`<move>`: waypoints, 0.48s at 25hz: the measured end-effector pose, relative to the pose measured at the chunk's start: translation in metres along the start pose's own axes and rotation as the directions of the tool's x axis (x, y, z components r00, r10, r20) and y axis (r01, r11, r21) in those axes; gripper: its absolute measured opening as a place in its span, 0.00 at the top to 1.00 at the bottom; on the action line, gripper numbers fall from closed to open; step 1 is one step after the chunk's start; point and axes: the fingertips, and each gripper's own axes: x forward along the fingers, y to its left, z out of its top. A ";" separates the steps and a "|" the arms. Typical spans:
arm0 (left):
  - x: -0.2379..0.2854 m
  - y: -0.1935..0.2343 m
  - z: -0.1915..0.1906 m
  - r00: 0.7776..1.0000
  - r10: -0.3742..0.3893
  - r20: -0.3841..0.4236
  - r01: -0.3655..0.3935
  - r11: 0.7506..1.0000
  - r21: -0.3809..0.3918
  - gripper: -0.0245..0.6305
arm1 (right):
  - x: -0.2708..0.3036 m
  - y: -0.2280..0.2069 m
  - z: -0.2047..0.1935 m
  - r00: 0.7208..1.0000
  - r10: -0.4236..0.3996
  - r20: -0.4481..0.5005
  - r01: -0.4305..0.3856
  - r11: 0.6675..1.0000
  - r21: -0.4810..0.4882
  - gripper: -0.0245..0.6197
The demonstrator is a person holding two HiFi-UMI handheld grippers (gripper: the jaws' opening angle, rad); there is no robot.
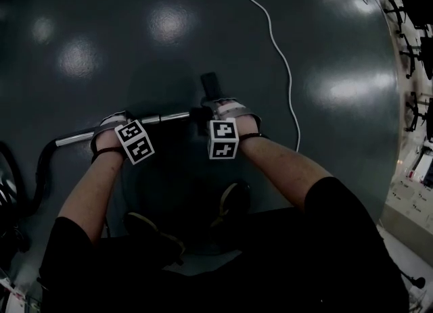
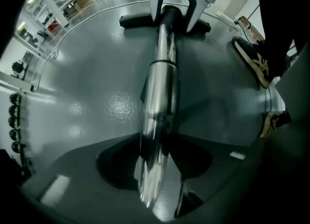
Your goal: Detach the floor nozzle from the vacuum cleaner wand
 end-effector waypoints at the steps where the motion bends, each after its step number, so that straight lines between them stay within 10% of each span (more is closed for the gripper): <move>1: -0.004 -0.003 -0.002 1.000 -0.022 0.015 0.022 1.000 -0.021 0.66 | -0.001 0.003 0.002 1.000 0.008 0.007 -0.008 1.000 0.006 0.48; 12: -0.187 -0.015 -0.045 0.970 0.033 0.241 0.027 0.971 -0.239 0.61 | -0.159 -0.004 0.040 0.985 -0.129 0.114 0.097 0.962 0.254 0.43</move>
